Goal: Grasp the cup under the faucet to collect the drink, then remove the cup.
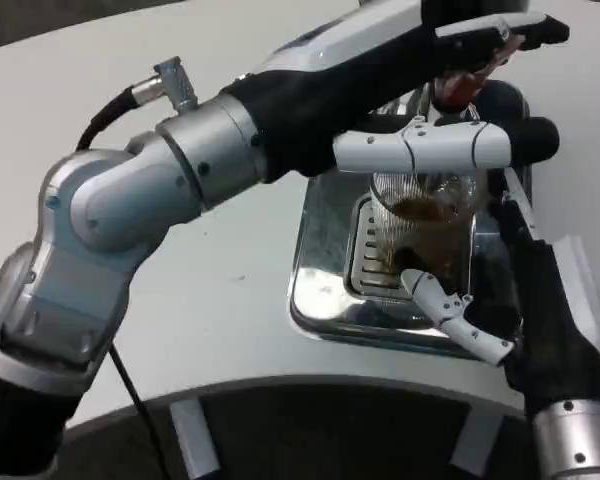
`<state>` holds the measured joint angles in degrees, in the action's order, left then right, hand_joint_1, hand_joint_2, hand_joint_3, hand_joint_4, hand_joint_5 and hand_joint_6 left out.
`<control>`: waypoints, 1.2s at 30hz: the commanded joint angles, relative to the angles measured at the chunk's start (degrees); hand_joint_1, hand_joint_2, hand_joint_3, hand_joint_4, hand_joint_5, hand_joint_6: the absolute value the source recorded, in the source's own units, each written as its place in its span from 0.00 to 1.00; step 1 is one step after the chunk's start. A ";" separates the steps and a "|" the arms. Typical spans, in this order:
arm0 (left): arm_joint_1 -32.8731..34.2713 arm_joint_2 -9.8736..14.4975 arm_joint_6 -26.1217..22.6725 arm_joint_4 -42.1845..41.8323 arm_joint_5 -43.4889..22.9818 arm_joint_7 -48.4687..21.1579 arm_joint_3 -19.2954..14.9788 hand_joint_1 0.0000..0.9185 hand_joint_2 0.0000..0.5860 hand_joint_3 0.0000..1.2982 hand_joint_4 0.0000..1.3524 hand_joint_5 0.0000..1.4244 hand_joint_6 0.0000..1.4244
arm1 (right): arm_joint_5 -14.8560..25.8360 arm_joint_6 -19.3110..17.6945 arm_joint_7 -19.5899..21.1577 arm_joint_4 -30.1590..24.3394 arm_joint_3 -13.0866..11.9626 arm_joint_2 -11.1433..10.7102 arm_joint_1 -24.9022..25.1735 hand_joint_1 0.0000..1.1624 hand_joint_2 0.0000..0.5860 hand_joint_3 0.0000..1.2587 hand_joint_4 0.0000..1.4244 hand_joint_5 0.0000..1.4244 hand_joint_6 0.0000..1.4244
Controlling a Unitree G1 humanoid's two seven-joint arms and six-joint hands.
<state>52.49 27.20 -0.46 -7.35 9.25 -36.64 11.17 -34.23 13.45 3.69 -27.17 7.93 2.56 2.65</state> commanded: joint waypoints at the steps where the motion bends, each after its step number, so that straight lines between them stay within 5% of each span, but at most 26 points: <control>1: -1.18 1.67 0.24 0.56 -0.06 -1.76 -0.19 0.00 0.19 0.10 0.04 0.08 0.10 | 0.68 0.50 1.35 1.52 -0.12 0.24 0.91 0.55 0.46 0.03 0.03 0.06 0.07; 36: -0.51 2.79 1.14 0.09 0.88 -3.57 0.19 0.00 0.21 0.11 0.04 0.08 0.10 | 3.91 2.56 3.54 7.00 -0.10 0.56 7.20 0.56 0.45 0.01 0.02 0.05 0.06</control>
<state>52.63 28.28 0.73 -7.68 9.21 -37.96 10.12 -30.97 15.60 6.63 -20.61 7.64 2.72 10.20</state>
